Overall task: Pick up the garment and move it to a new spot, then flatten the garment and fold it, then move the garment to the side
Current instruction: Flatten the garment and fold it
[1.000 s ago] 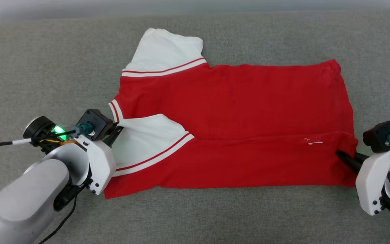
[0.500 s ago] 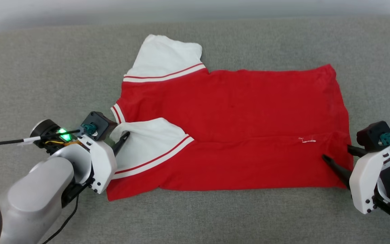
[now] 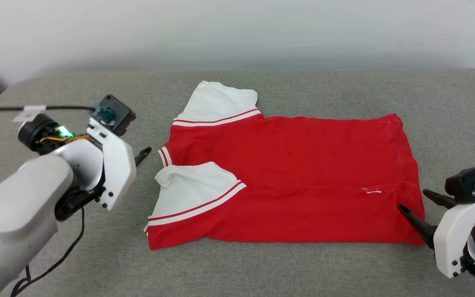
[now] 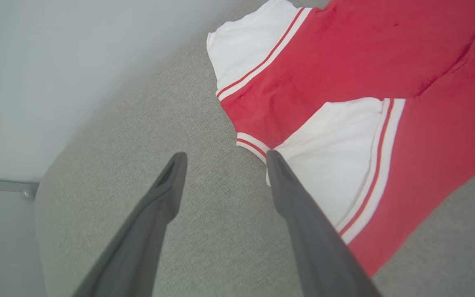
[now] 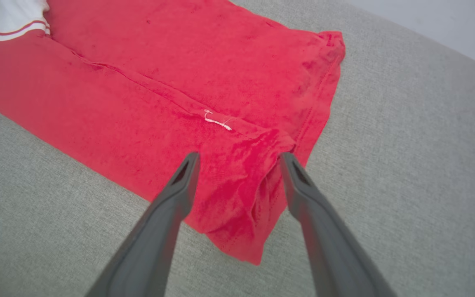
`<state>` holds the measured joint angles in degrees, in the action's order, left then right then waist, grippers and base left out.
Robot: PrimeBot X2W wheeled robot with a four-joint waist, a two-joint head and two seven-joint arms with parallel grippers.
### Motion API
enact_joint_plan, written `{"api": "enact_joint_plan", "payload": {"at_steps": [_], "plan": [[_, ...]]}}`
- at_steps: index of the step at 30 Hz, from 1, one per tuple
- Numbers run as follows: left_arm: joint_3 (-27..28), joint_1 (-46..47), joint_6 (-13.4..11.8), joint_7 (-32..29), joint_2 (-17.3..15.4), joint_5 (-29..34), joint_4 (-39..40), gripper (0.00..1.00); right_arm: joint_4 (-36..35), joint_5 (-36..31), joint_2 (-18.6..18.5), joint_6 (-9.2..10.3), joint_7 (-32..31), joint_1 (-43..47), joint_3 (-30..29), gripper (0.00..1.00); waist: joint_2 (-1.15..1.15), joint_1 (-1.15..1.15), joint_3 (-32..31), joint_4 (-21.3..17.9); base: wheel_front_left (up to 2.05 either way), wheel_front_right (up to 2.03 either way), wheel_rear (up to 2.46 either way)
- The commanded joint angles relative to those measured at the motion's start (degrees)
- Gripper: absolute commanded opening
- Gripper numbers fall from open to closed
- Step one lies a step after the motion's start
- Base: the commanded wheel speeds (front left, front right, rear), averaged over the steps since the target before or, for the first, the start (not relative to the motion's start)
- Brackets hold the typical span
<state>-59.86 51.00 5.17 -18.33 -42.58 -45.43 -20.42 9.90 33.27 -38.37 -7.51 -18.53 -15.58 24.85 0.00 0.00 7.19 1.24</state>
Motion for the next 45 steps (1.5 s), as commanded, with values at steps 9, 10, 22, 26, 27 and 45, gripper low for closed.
{"api": "enact_joint_plan", "payload": {"at_steps": [9, 10, 22, 26, 27, 45], "plan": [[-5.1, 5.6, 1.8, -26.1, 0.1, -9.0, 5.2, 1.00, -1.4, -0.4, 1.5, 0.06, -2.1, 0.6, 0.2, 1.00, 0.00, 0.00, 0.1, -0.4, 0.00, 0.00, 0.00], [-5.9, 5.5, 1.8, -28.0, 0.2, -9.5, 5.5, 1.00, -1.5, -0.3, 1.6, 0.05, -2.3, 0.4, 0.5, 1.00, 0.00, 0.00, 0.2, -0.7, 0.00, 0.00, 0.00], [-11.1, 2.9, 2.2, -36.6, 1.3, -11.0, 2.4, 1.00, -1.1, 0.6, 2.5, 0.05, -4.3, -3.2, 3.2, 1.00, 0.00, 0.00, 4.5, -4.3, 0.00, 0.00, 0.00], [-11.8, 1.3, 2.1, -36.6, 1.6, -10.5, 0.9, 1.00, -0.7, 0.6, 2.7, 0.05, -4.1, -4.4, 4.1, 1.00, 0.00, 0.00, 5.4, -5.1, 0.00, 0.00, 0.00], [-12.6, -0.8, 2.2, -36.0, 2.1, -9.9, -0.6, 1.00, 0.0, 0.9, 2.8, 0.05, -3.8, -5.1, 4.8, 1.00, 0.00, 0.00, 6.1, -5.6, 0.00, 0.00, 0.00], [-13.4, -0.3, 2.2, -32.7, 1.3, -11.0, 3.6, 0.00, -5.1, 5.7, -10.2, 0.05, -19.4, -16.2, 13.6, 1.00, 0.00, 0.00, 1.5, -3.3, 0.00, 0.00, 0.00]]}}
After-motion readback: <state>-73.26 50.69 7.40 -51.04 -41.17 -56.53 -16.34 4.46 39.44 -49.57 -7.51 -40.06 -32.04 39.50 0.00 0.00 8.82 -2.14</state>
